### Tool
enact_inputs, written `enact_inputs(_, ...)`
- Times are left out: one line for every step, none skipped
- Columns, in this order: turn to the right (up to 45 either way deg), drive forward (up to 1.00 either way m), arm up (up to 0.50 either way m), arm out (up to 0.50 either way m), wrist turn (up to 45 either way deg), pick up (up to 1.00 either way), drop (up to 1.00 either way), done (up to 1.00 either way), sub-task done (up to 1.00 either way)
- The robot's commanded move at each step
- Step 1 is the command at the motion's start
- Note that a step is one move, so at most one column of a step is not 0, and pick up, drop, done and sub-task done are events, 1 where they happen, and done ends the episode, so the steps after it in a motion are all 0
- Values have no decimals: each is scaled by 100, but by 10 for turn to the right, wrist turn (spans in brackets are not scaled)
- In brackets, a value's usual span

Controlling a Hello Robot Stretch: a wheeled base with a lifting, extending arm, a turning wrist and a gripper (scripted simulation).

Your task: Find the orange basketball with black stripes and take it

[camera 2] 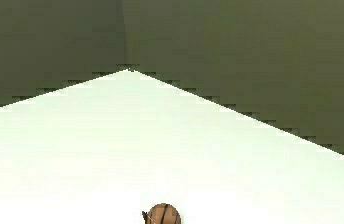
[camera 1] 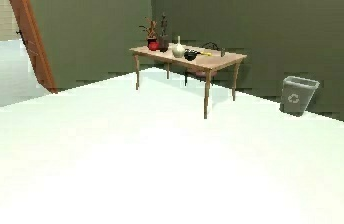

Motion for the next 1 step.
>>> enact_inputs(0, 0, 0, 0, 420, 0, 0, 0, 0)
